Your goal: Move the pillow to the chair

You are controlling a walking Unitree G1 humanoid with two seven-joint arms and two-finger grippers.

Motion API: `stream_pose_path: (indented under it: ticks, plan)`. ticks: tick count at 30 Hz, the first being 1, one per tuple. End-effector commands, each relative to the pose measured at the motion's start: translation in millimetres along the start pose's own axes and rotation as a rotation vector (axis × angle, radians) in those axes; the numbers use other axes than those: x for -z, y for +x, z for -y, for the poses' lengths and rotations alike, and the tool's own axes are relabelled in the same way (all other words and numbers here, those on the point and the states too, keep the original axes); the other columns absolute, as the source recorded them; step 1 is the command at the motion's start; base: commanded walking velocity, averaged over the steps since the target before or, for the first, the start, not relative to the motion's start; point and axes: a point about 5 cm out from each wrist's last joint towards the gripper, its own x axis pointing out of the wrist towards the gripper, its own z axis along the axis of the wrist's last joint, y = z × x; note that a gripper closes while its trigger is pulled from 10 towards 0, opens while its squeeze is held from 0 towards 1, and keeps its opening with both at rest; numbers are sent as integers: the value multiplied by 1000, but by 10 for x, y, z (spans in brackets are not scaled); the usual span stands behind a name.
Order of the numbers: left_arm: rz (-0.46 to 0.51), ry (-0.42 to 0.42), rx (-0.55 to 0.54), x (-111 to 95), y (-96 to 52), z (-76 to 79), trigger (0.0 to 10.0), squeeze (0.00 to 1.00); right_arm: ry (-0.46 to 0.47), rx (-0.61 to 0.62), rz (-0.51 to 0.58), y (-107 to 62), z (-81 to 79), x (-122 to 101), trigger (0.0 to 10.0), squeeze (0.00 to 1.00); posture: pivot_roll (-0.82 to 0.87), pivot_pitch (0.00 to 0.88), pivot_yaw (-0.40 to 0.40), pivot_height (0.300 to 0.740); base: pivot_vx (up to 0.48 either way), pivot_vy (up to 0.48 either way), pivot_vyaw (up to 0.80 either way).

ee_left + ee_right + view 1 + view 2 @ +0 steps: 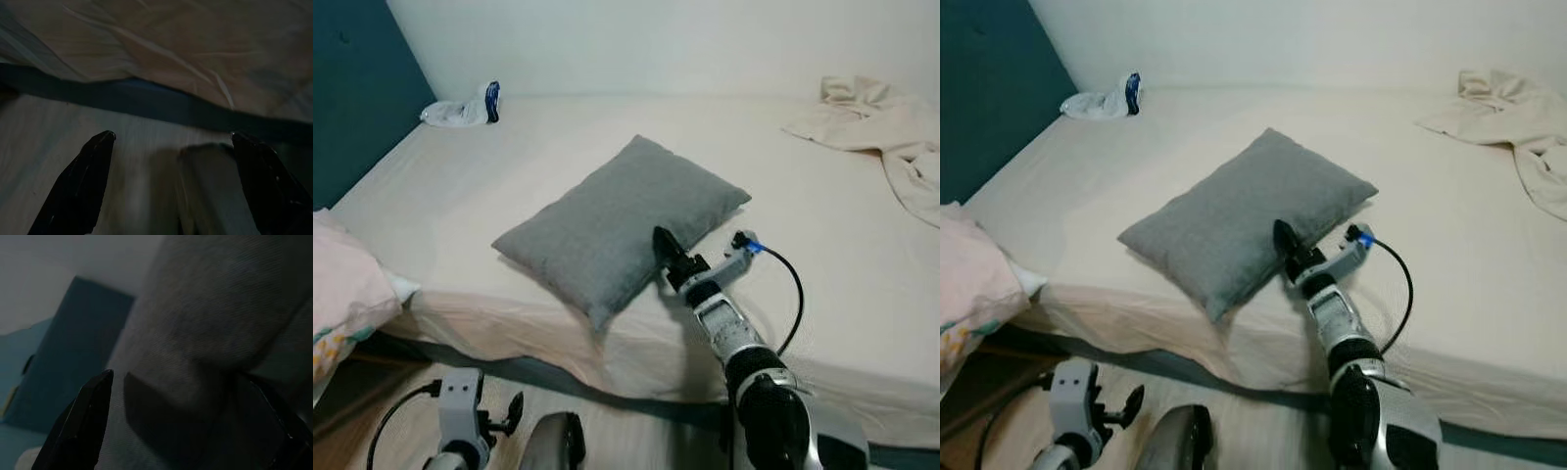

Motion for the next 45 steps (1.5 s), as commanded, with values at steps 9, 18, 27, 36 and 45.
stream_pose_path:
  ticks: [9, 18, 27, 36, 45]
  plan:
    - [-23, 7, 15, 11, -20, 48, 10000, 0, -42, -91, -194, 151, -345, 432, 78, 0, 140, 214, 120, 470, 0, 0, 0]
    - [-32, -10, 25, 2, 10, 123, 10000, 0, -91, 155, -283, -16, -70, 647, 0, 0, 107, 208, 113, 470, 0, 0, 0]
    - [-33, -18, 27, -34, 84, 163, 10000, 0, -31, 15, -202, -38, -99, 537, 0, 0, 88, 171, 105, 470, 0, 0, 0]
    - [56, -67, -11, -368, 421, 226, 10000, 0, -130, -176, -211, -188, -125, 426, 0, 0, 35, 65, 70, 470, 0, 0, 0]
    - [219, -170, -90, -974, 737, 154, 10000, 0, -195, -213, -159, -333, -22, 178, 0, 0, -26, 0, 39, 504, 0, 0, 0]
